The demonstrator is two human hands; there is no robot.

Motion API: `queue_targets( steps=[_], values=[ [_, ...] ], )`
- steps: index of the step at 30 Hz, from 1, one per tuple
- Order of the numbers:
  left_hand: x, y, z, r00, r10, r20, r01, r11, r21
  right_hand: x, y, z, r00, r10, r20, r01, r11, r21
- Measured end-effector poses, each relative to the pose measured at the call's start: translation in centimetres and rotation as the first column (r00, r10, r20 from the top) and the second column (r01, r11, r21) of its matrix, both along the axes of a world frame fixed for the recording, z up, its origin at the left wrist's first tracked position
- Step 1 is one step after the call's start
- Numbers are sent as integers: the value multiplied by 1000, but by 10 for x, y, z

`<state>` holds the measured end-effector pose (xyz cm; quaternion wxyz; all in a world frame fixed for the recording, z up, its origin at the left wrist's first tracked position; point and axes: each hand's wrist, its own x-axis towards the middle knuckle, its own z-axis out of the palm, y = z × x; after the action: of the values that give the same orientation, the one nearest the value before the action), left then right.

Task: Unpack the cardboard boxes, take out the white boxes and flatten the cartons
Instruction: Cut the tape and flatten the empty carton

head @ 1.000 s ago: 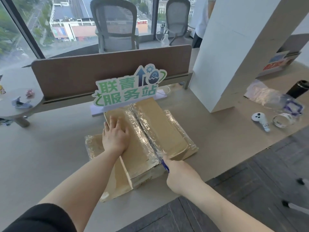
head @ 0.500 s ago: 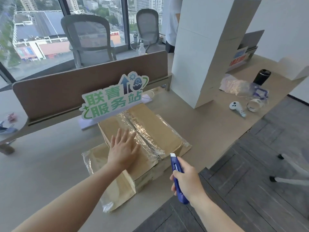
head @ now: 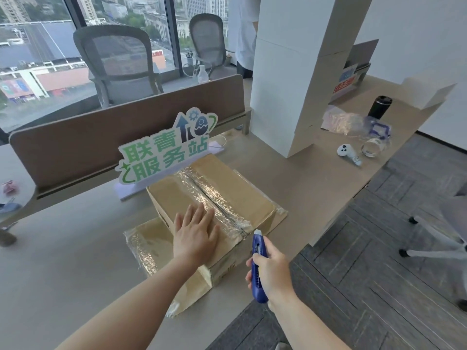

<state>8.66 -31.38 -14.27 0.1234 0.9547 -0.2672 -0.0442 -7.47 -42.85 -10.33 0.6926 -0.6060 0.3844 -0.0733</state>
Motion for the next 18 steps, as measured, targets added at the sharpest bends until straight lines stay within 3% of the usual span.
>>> queue_targets(
  steps=[18],
  values=[
    [-2,-6,-2,999,46,-12,-47,995,-91,-13,41,-3,995,100,30,-102,991,86]
  ],
)
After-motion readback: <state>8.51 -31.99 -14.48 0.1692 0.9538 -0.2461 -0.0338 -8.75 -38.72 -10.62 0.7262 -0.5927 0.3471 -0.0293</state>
